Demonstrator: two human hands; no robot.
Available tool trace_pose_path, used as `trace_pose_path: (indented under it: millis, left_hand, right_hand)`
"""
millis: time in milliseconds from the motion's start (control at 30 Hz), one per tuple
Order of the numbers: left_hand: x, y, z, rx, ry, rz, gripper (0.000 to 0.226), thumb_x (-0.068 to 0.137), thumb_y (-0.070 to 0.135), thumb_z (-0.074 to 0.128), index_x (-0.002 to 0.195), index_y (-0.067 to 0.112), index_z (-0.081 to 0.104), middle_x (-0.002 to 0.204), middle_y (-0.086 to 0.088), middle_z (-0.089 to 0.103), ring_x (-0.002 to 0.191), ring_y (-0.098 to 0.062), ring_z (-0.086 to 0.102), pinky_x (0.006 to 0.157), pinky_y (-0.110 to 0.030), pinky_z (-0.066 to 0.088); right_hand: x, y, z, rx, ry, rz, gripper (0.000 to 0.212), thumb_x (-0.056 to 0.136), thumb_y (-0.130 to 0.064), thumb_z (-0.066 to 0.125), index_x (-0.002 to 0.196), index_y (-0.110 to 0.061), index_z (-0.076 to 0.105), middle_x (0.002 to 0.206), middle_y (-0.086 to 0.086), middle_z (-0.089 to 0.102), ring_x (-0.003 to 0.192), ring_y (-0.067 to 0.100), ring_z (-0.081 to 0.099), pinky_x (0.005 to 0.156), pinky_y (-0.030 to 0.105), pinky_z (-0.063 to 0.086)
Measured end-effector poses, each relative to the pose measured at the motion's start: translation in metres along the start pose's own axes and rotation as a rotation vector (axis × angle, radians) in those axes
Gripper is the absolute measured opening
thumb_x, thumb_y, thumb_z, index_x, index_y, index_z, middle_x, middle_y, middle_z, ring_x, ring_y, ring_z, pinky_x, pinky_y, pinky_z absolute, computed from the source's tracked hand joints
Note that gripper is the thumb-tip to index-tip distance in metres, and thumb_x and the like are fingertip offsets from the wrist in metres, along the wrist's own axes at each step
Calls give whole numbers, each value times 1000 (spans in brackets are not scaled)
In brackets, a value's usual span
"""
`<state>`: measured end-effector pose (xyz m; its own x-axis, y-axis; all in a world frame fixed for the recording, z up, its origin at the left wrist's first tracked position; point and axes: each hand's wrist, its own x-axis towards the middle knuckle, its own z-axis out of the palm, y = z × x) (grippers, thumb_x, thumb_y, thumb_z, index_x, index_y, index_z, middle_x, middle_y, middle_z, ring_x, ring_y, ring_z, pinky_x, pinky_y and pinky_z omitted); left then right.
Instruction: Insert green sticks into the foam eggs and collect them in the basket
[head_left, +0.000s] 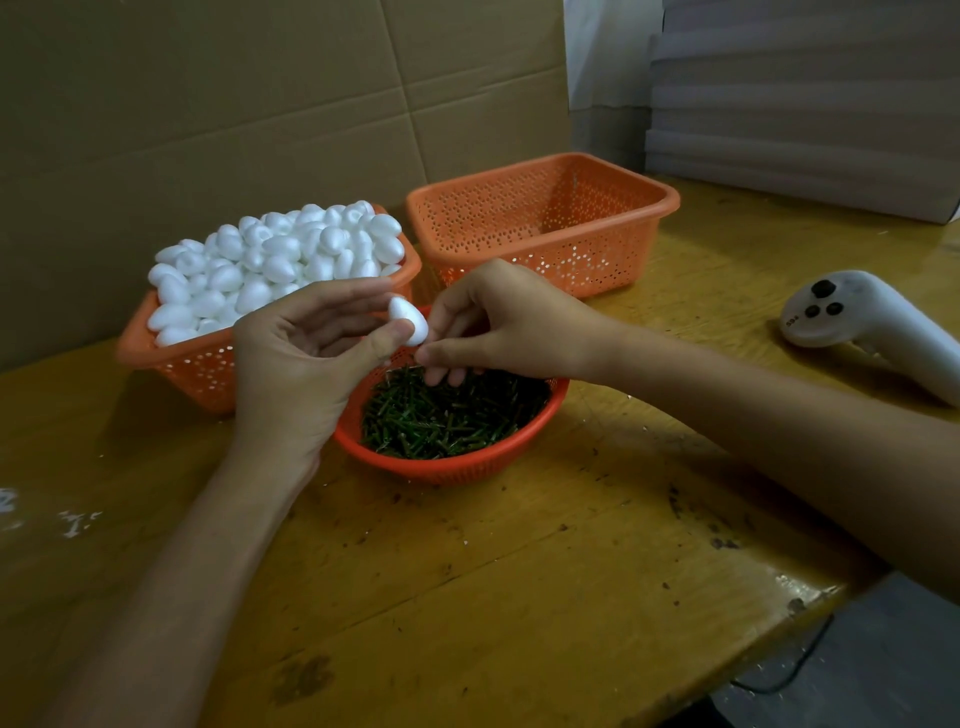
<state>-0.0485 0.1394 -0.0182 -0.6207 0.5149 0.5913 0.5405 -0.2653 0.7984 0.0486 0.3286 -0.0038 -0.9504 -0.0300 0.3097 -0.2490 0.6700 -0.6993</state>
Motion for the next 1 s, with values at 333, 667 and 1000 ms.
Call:
trace_pose_path:
  millis: [333, 667, 1000]
  left_hand:
    - [-1, 1, 1, 22, -22, 13, 25, 79, 8, 88, 99, 19, 78, 94, 4, 82, 87, -14, 79, 76, -21, 60]
    - [-1, 1, 2, 42, -46, 18, 24, 81, 1, 88, 99, 11, 77, 101, -2, 82, 94, -22, 80, 83, -26, 62]
    - [-1, 4, 3, 37, -30, -10, 26, 81, 1, 87, 100, 15, 77, 97, 2, 82, 93, -17, 79, 80, -21, 60]
  right_hand:
    - [-1, -2, -1, -11, 1, -8, 12, 95, -20, 76, 94, -8, 76, 82, -4, 80, 72, 11, 77, 75, 19, 57]
    - [-2, -2, -1, -41, 28, -3, 11, 94, -20, 77, 94, -9, 77, 81, -5, 80, 71, 9, 76, 75, 20, 57]
    - [-2, -3, -1, -41, 5, -5, 11, 94, -21, 76, 93, -10, 78, 81, -6, 80, 72, 8, 76, 77, 18, 56]
